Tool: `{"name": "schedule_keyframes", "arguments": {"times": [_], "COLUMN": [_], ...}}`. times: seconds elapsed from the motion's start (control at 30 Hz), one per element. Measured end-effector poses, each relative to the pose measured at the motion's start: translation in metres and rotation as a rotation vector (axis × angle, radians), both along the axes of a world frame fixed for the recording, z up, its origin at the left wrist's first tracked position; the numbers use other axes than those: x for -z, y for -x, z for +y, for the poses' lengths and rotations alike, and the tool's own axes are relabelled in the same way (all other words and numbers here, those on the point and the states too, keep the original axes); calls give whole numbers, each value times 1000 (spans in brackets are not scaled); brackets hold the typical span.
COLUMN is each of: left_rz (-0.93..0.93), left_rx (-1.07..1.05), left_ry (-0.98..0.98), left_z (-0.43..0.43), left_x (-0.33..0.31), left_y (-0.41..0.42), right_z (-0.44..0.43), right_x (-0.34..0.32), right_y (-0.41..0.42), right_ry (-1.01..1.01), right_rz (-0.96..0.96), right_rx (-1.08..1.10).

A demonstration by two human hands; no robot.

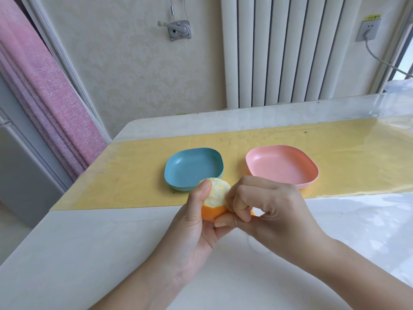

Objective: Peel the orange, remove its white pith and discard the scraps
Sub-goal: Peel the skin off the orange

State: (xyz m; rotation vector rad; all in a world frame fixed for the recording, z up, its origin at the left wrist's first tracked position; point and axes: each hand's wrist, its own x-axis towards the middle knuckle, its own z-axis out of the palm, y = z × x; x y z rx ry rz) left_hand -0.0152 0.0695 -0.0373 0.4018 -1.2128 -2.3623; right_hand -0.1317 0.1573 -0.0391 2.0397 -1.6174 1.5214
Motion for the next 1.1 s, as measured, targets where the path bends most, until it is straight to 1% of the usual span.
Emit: {"name": "schedule_keyframes", "arguments": {"times": [0.07,0.1,0.17,0.27,0.33,0.43,0.47,0.5,0.63,0.7,0.73,0.83,0.93,1.03,1.1], "left_rz": [5,-5,-48,-43,-10,33,43,47,-18,-35,-37,-36,-52,-50,-52], "left_rx": [0,6,18,80,136,199,213,223,179,151,126,36,4,-12,17], "left_ry": [-25,-32,-45,-48,-42,-74,-91,-110,-159,-157,-157,-132,-140,-186,-168], "left_z": [-3,-4,-6,-7,-8,-11,-12,-13,-19,-23,-25,-32,-34,-33,-31], "left_x": [1,2,5,3,5,6,6,5,3,2,2,1,0,-2,-4], "left_y": [-1,-2,-2,0,1,1,1,1,0,0,1,2,2,1,0], "right_z": [1,2,5,9,9,7,7,8,5,3,3,3,3,1,2], "right_x": [-1,-4,-12,-22,-25,-26,-25,-24,-11,-6,-5,-4,-2,-1,-3], "right_y": [-5,-6,-4,5,8,13,17,22,33,29,28,33,34,31,28], "right_ry": [1,-23,-118,-221,-220,-171,-150,-137,-225,-263,-281,-330,-367,-321,-271], "right_rz": [-47,-106,-303,-639,-779,-933,-928,-867,-399,-229,-185,-133,-98,-100,-153], "right_rx": [6,-2,-58,-273,-352,-332,-276,-183,227,324,345,374,370,368,303]}}
